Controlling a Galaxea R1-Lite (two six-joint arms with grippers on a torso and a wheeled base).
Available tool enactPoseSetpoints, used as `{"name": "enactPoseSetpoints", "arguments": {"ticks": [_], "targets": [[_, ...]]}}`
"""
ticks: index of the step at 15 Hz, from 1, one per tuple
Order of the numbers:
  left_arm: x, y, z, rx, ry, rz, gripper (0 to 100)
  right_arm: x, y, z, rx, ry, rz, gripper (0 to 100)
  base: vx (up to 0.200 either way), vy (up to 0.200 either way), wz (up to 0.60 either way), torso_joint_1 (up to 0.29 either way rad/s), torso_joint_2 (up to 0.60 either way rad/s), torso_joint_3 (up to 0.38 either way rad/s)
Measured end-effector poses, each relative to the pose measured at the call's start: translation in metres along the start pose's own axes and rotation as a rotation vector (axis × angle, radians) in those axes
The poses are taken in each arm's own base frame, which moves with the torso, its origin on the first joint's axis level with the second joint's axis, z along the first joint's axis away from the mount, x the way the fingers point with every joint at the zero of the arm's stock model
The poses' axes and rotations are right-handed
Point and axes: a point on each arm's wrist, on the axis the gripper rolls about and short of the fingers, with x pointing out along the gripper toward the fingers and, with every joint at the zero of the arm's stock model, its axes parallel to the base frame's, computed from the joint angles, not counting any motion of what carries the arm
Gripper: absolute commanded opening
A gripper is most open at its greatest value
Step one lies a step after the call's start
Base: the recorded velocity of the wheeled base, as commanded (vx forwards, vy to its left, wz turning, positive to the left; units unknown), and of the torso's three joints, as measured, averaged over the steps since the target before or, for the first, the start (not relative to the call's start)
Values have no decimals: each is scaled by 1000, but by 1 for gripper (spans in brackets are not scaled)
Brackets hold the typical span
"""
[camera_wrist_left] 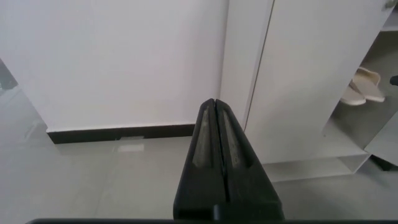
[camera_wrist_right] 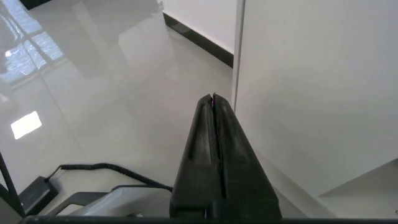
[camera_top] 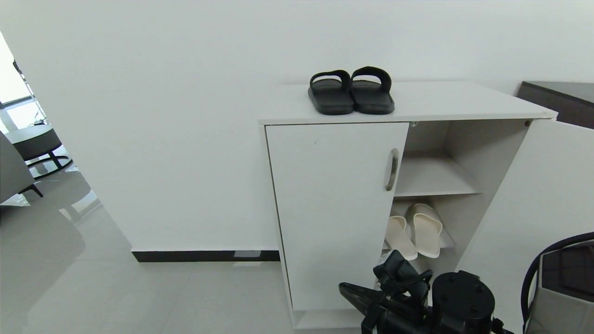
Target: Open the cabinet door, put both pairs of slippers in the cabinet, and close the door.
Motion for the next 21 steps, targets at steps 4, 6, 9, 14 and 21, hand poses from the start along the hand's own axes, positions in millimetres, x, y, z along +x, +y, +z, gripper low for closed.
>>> {"name": "enactPoseSetpoints", "arguments": {"ticks": [4,6,9,14,21], "targets": [[0,0,0,0,0,0,0,1,0,-1,1,4,-1,0,0,0,0,198,-470,-283],[0,0,0,0,0,0,0,1,0,-1,0,5,0,0,0,0,0,207,-488,-276],[0,0,0,0,0,0,0,1,0,-1,0,5,0,0,0,0,0,222,-499,-284],[0,0,0,2,0,0,0,1,0,-2,5,6,8,0,0,0,0,237,-510,-287],[0,0,0,2,0,0,0,1,0,-2,5,6,11,0,0,0,0,269,-565,-305]]}}
